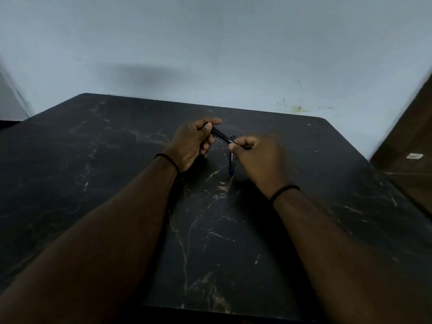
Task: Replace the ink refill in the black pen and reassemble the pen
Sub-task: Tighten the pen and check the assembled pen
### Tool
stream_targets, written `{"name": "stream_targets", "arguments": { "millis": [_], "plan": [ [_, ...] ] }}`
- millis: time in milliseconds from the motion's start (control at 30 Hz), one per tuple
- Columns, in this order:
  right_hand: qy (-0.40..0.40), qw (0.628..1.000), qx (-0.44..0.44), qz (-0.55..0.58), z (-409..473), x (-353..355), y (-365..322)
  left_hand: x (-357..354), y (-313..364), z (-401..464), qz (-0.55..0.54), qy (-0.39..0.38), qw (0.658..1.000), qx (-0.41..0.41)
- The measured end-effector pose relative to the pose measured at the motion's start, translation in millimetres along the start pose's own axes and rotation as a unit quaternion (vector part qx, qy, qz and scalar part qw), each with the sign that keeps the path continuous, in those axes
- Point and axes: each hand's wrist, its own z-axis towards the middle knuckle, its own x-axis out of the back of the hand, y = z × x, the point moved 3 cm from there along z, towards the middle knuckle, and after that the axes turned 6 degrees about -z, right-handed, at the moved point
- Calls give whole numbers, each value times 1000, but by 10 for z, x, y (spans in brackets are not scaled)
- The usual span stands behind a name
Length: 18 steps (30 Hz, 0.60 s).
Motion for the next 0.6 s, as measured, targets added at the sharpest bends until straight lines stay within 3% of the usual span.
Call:
{"name": "stream_targets", "arguments": {
  "millis": [167,300,367,467,600],
  "plan": [
    [-47,997,13,-55,-55,-33,-46,-53,-6,-5,29,14,999,-11],
    [0,996,-41,-82,5,112,33,-114,0,-10,140,116,983,-21],
    [16,990,-53,-126,20,183,81,-177,16,-28,283,129,948,-68],
    [-5,981,-60,-186,27,179,123,-337,8,-68,491,96,859,-108],
    [-24,971,-60,-229,24,138,136,-476,-28,-54,614,56,783,-84]
  ]
}}
